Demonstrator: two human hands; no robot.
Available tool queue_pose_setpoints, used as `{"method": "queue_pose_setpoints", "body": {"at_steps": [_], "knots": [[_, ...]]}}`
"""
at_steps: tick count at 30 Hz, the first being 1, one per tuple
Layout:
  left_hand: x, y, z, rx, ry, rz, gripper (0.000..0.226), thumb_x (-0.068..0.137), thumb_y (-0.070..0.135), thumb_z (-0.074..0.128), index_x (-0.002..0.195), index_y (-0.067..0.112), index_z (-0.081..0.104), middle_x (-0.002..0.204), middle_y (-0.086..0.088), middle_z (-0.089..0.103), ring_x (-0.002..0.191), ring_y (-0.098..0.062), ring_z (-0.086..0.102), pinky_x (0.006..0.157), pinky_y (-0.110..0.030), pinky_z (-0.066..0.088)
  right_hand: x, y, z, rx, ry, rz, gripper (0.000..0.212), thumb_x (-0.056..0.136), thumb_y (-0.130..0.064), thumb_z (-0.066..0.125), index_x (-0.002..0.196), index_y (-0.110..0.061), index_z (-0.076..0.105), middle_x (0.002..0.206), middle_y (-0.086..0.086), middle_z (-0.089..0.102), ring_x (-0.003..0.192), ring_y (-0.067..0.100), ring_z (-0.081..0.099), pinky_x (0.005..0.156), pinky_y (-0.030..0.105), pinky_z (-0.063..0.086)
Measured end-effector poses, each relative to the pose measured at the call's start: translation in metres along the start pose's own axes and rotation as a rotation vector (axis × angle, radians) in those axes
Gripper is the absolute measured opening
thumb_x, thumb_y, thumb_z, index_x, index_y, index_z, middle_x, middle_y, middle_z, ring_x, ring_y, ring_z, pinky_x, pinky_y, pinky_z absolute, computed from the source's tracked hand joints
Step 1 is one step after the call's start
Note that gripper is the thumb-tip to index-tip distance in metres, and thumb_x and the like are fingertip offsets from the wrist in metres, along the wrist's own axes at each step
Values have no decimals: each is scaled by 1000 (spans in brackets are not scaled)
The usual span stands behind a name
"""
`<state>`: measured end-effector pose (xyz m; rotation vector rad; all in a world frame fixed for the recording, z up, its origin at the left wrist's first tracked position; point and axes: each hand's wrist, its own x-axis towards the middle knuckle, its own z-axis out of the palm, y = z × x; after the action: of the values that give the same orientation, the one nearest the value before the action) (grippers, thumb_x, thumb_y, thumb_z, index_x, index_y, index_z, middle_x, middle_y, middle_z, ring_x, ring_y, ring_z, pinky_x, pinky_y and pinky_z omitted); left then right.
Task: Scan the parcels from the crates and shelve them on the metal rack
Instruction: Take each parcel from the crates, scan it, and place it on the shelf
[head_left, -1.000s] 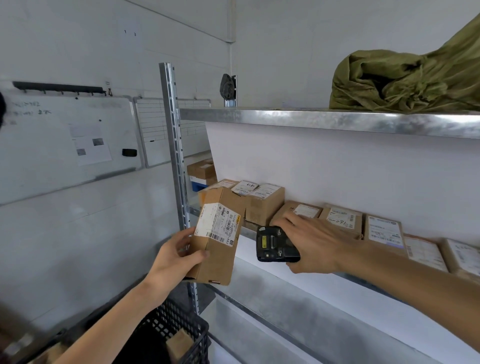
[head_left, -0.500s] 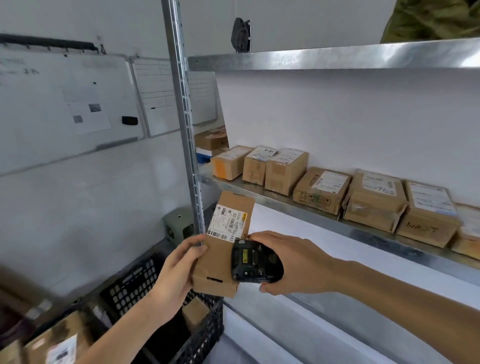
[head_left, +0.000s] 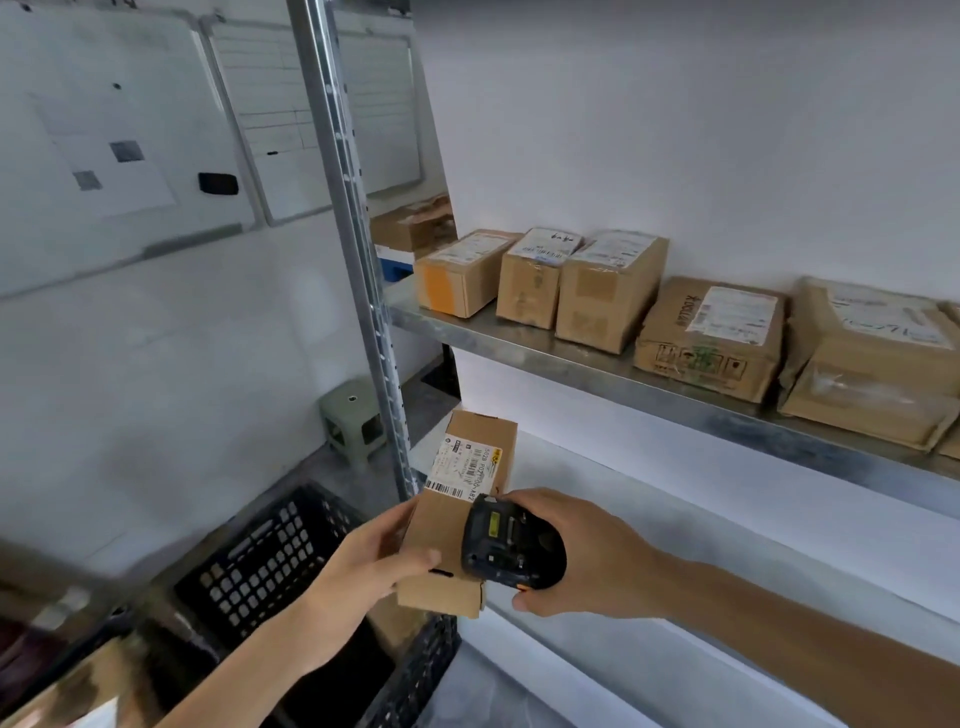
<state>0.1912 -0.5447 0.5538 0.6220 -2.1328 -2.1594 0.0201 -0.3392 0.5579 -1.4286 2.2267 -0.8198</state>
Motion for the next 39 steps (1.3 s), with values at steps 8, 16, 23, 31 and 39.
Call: {"method": "queue_pose_setpoints", "body": {"at_steps": [8,16,23,31,39], "knots": [[103,-36,-43,279,-133,-102,105,63,30,96,151,43,39,139,26,58,129,-2,57,111,-43,47,68,79,28,73,-11,81,77,69,-40,87,137,-41,51,126,-25,60,113,1,59,94,26,55],[188,-89,-63,305,-137,-56,81,71,0,87,136,35,53,124,23,70,120,-1,63,94,-13,50,124,140,62,58,-1,160,81,69,-43,85,141,-39,49,127,-22,60,112,2,59,95,30,53],[248,-115,-87,323,-143,-66,70,76,-10,79,118,40,54,99,40,69,102,16,64,74,-1,48,172,178,103,13,24,250,79,71,-41,85,141,-38,49,127,-18,60,109,3,58,92,24,51],[300,-142,-127,310,-172,-107,74,76,-13,78,123,39,52,104,41,68,106,16,62,75,-2,49,223,200,139,81,69,309,80,69,-38,84,141,-39,49,125,-21,60,107,1,58,92,22,50],[339,-167,-151,306,-122,-65,78,76,-17,75,132,34,56,119,18,72,118,-5,64,81,-14,56,257,213,152,92,95,336,85,69,-38,84,144,-41,45,126,-21,60,109,2,58,93,23,51]]}}
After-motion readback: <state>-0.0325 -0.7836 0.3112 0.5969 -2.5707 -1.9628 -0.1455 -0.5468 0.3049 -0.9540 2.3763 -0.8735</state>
